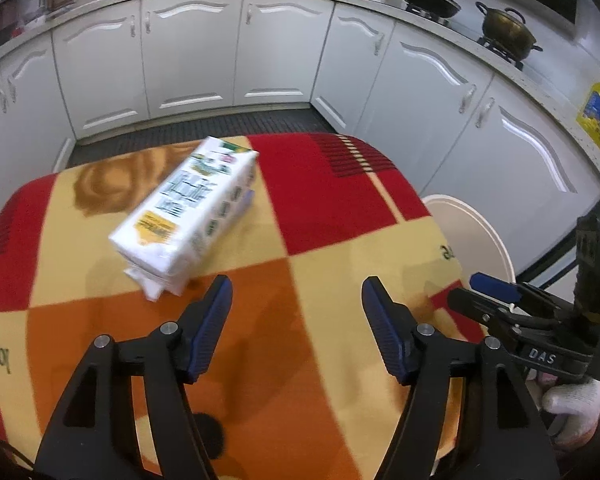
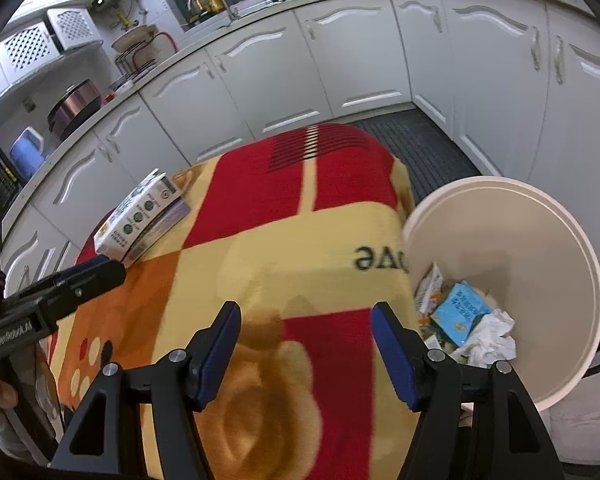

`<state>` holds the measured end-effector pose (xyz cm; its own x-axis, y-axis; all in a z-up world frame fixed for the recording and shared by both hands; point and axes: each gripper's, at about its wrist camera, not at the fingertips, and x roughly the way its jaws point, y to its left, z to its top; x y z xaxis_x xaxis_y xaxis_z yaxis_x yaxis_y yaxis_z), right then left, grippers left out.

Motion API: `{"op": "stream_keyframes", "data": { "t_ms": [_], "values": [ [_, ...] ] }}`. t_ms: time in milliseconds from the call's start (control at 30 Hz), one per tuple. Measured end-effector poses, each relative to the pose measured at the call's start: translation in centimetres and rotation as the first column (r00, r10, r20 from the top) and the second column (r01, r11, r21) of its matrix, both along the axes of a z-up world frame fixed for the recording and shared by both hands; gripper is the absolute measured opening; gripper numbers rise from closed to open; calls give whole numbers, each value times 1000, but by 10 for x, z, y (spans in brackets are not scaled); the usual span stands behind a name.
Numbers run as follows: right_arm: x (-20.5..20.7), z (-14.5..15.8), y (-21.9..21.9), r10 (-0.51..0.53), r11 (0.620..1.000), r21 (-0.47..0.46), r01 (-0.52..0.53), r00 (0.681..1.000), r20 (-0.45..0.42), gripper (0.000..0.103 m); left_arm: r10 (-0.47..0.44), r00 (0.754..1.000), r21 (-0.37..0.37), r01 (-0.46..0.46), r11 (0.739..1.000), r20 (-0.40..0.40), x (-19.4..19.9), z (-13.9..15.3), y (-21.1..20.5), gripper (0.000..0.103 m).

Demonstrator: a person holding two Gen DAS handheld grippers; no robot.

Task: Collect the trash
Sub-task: 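Move both grippers back over the milk carton and tablet box on the table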

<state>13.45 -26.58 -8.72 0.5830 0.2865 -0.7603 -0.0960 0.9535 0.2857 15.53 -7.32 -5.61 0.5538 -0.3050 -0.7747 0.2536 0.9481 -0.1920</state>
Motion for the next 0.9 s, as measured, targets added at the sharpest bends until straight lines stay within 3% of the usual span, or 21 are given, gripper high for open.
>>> {"op": "stream_keyframes", "data": {
  "t_ms": [433, 667, 900],
  "values": [
    [7, -4, 10, 24, 1000, -11, -24, 1000, -16, 67, 2, 1000, 90, -3, 996, 14, 39, 10, 37, 72],
    [11, -7, 12, 28, 1000, -13, -28, 999, -33, 67, -19, 1000, 218, 17, 976, 8, 64, -4, 30, 72],
    [14, -8, 19, 41, 999, -22, -42, 998, -40, 67, -19, 998, 158, 29, 987, -65, 79, -15, 35, 72]
  ]
}}
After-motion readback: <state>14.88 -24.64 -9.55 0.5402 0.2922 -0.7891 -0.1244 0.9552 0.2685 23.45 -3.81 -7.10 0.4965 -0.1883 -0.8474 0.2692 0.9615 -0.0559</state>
